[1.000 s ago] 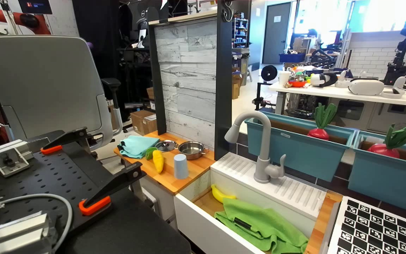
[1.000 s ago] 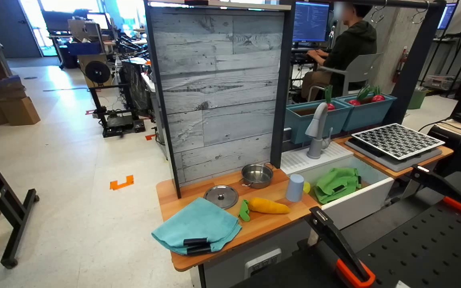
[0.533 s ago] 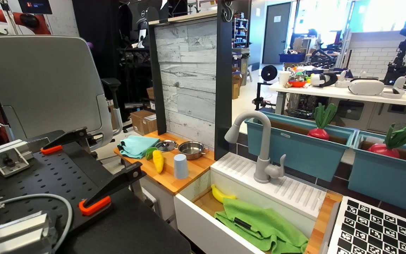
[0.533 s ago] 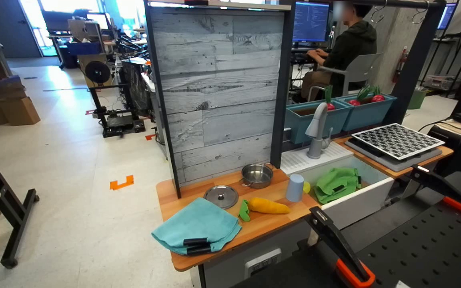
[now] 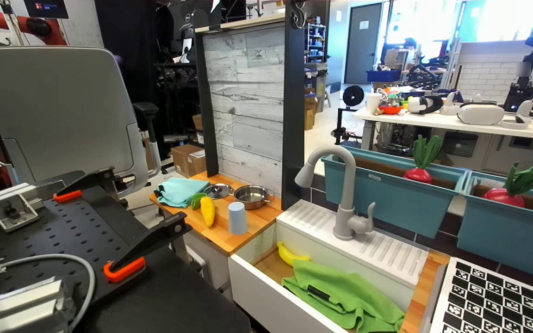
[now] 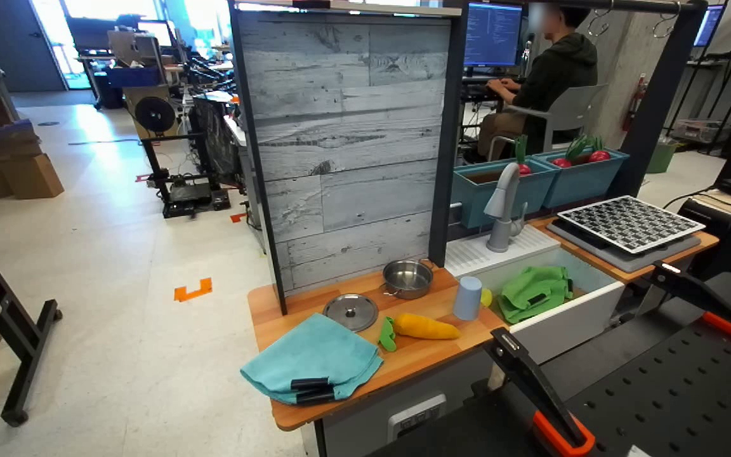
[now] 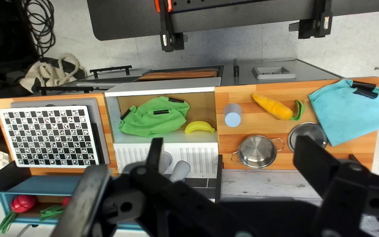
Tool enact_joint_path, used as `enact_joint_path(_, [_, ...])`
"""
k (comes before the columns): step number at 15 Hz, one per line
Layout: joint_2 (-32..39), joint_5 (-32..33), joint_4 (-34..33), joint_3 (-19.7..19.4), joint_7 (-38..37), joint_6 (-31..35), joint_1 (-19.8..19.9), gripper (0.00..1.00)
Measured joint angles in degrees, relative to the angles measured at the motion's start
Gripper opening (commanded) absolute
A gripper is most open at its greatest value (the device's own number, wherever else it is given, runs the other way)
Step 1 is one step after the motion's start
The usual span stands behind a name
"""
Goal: Put the cup on the blue cloth
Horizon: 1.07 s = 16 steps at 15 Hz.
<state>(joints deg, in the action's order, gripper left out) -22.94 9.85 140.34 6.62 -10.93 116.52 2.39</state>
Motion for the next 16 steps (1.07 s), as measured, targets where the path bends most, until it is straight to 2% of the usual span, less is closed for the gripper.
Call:
enact_joint_path(10, [0.02,0.00,0.15,-0.06,-0.09,0.09,0.00,1.00])
enact_joint_path(16, [2.44,0.00,3.60,-0.10,-0.93,8.33,-0.03,1.00])
